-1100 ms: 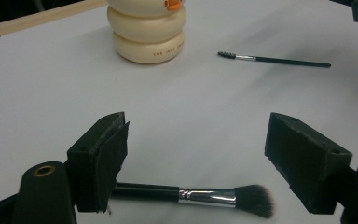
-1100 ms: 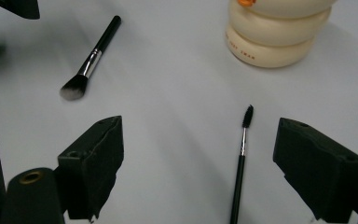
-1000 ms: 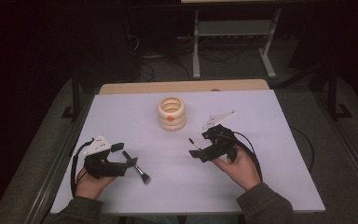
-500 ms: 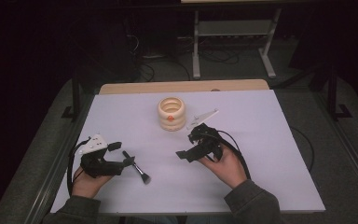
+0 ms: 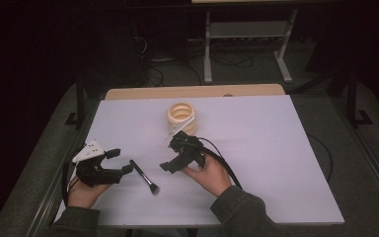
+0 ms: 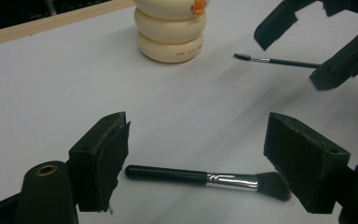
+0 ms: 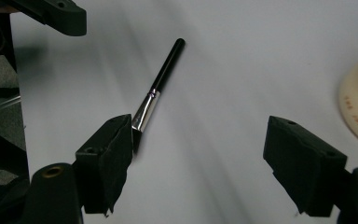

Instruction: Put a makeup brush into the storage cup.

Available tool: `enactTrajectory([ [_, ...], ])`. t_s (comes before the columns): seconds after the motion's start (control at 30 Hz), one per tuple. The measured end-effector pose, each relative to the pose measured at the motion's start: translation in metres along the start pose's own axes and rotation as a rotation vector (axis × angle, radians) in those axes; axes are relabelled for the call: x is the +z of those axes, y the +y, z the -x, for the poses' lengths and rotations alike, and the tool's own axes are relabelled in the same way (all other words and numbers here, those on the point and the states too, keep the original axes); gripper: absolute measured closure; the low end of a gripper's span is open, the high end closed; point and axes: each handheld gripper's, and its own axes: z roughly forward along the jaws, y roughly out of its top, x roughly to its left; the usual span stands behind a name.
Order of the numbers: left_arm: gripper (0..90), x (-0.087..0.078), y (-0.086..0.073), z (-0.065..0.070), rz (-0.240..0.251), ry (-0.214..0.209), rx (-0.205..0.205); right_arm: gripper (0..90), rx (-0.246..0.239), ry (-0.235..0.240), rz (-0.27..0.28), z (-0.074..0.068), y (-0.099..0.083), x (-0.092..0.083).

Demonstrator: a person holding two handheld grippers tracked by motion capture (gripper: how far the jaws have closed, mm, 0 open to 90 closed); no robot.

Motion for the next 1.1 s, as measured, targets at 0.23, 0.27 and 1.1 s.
enactTrajectory([
  [0.23,21.8,-0.004,-0.001,-0.005,0.01,0.008,-0.014,27.6,-0.02,0.002,-0.027,-0.009,0.013,0.031],
  [0.27,21.7,-0.005,-0.001,-0.005,0.009,0.009,-0.012,28.0,-0.019,0.006,-0.031,-0.01,0.014,0.035],
  [1.1,22.5,-0.007,-0.004,-0.013,0.013,0.041,-0.019,49.4,-0.017,-0.004,-0.067,-0.041,0.018,0.108],
])
